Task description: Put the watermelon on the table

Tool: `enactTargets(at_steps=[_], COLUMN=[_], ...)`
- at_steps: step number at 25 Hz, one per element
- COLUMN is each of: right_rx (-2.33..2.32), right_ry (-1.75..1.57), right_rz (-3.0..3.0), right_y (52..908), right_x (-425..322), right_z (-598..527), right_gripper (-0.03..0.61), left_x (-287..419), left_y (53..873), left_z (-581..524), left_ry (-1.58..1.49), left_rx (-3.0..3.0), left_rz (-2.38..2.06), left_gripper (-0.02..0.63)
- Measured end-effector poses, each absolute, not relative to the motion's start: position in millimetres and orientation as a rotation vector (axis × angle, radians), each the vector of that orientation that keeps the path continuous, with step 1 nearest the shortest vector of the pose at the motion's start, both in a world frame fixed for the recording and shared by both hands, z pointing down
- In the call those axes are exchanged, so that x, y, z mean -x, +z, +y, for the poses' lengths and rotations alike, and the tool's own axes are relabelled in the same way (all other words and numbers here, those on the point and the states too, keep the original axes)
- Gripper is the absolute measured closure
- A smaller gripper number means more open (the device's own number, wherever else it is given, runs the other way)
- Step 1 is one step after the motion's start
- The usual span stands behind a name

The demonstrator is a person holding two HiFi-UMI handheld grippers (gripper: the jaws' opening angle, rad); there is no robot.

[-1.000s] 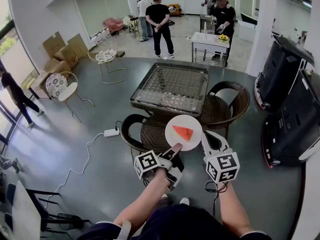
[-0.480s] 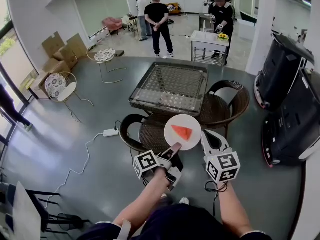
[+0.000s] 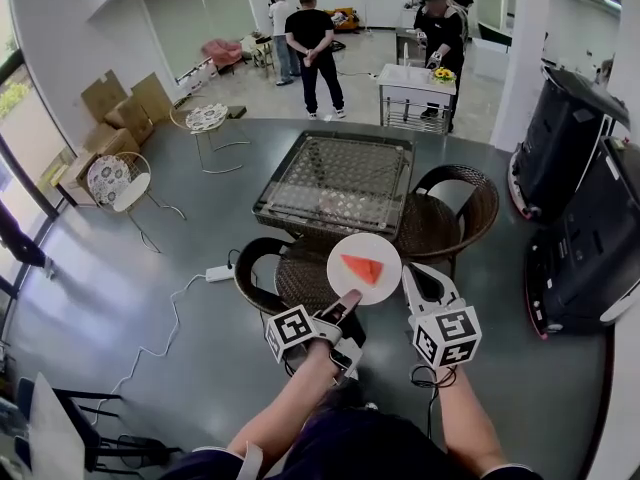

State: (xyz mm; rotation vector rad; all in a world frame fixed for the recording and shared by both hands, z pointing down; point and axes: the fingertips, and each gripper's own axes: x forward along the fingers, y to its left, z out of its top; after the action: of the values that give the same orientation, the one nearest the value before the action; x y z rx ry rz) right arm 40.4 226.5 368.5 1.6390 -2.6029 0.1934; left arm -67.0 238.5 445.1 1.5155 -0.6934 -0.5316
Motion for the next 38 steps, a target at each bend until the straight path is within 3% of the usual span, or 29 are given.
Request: enactTargets(at_steps=[38], right_rx=[-1.689], right_ry=[0.206], right_rz=[-2.437], right_y=[381], right_x=[-56], right_z=[-31], right_gripper=[0.578], left_x=[47], left_y=[461], left_z=[-35], left_ry=[-0.463], left_rx=[-1.517], left_rz=[-0.603], left_gripper=[0.600])
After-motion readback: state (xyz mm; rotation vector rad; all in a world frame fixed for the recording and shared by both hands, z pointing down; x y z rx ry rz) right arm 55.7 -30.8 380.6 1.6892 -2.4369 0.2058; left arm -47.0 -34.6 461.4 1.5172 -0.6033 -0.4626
